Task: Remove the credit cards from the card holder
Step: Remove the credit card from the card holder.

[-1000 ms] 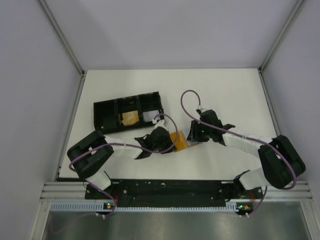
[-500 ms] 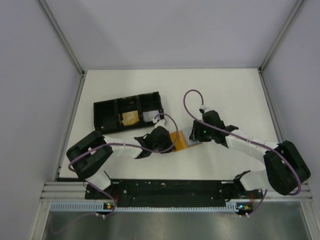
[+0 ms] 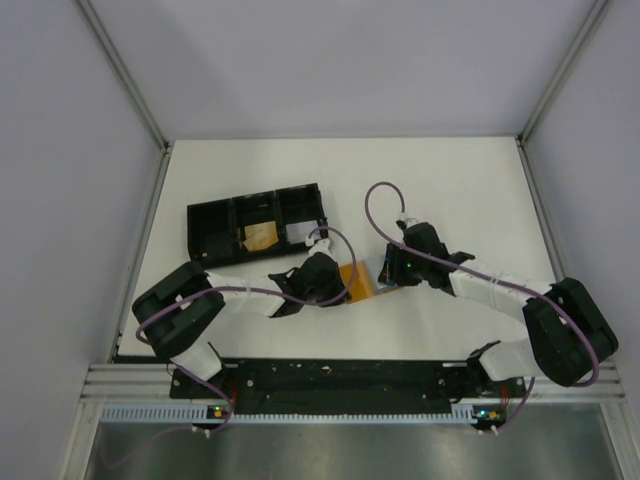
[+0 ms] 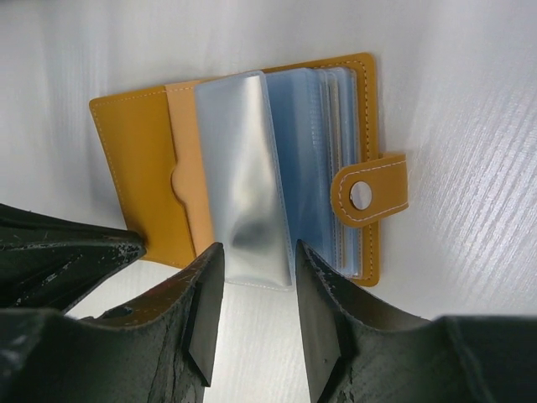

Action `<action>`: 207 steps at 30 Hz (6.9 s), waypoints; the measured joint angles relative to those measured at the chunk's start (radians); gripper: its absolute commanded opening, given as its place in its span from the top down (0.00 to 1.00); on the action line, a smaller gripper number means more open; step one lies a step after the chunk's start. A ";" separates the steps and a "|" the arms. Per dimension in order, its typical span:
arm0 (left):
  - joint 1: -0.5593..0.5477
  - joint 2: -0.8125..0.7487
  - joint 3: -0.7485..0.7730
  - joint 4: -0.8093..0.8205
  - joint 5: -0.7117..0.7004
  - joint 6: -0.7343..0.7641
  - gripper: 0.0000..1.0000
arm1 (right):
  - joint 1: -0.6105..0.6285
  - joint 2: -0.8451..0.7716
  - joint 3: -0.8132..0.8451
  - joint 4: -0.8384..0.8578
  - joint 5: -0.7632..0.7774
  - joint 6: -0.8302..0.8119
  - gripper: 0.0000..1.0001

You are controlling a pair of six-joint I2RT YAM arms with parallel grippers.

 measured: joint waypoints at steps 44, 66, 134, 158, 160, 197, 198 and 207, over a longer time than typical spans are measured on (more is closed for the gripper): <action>0.003 -0.071 -0.068 -0.002 -0.046 -0.009 1.00 | 0.113 -0.021 0.080 -0.089 0.122 -0.029 0.40; 0.003 -0.071 -0.068 -0.002 -0.045 -0.009 1.00 | 0.113 0.050 0.066 -0.058 0.056 -0.007 0.49; 0.004 -0.071 -0.068 -0.002 -0.044 -0.009 1.00 | 0.127 0.087 0.053 0.055 -0.092 0.012 0.49; -0.002 -0.460 -0.323 0.002 -0.167 -0.093 1.00 | 0.230 0.209 0.218 0.115 -0.230 -0.002 0.48; -0.003 -0.519 -0.349 -0.002 -0.188 -0.105 1.00 | 0.245 0.226 0.238 0.115 -0.233 -0.003 0.48; -0.005 -0.222 0.089 0.018 -0.040 0.048 1.00 | 0.072 0.005 0.107 -0.080 -0.010 -0.069 0.60; -0.005 -0.206 0.089 0.008 -0.040 0.048 1.00 | 0.070 0.008 0.104 -0.077 -0.011 -0.068 0.60; 0.006 -0.084 0.030 -0.041 -0.052 0.030 1.00 | 0.066 0.064 0.085 -0.036 -0.025 -0.051 0.64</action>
